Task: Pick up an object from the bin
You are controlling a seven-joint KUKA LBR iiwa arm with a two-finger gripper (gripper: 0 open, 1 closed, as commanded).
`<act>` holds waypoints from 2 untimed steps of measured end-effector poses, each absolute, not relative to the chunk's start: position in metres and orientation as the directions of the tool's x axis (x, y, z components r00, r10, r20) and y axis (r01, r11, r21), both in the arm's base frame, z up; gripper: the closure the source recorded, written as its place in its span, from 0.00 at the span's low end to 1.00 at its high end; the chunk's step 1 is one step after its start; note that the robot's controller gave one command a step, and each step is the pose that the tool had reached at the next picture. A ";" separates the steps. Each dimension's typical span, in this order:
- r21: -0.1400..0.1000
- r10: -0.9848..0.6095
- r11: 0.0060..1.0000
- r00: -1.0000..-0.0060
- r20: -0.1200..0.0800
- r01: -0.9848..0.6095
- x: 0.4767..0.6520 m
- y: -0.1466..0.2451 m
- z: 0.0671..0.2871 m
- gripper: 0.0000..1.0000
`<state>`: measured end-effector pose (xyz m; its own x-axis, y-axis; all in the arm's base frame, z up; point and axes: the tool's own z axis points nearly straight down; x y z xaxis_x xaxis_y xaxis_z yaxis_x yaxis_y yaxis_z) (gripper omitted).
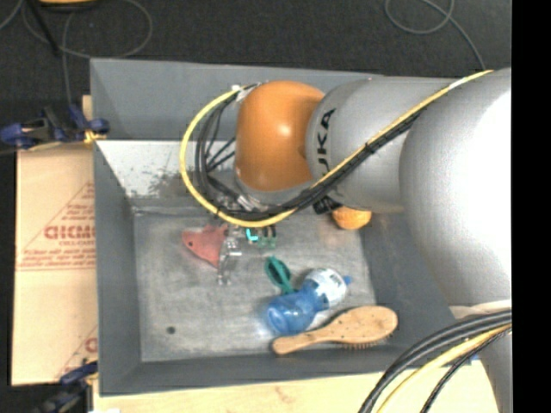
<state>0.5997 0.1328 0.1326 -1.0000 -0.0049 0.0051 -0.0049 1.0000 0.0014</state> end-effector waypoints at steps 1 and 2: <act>0.003 -0.002 1.000 -1.000 -0.003 -0.002 0.602 0.133 0.138 0.00; 0.003 0.051 0.999 -0.999 -0.007 0.051 0.620 0.111 0.090 0.00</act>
Offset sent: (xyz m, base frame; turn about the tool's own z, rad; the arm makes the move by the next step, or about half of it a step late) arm 0.0225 -0.0305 -0.0626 0.0825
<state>0.6197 0.1106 0.0900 -0.9987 0.0513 -0.0074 0.0513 0.9987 0.0035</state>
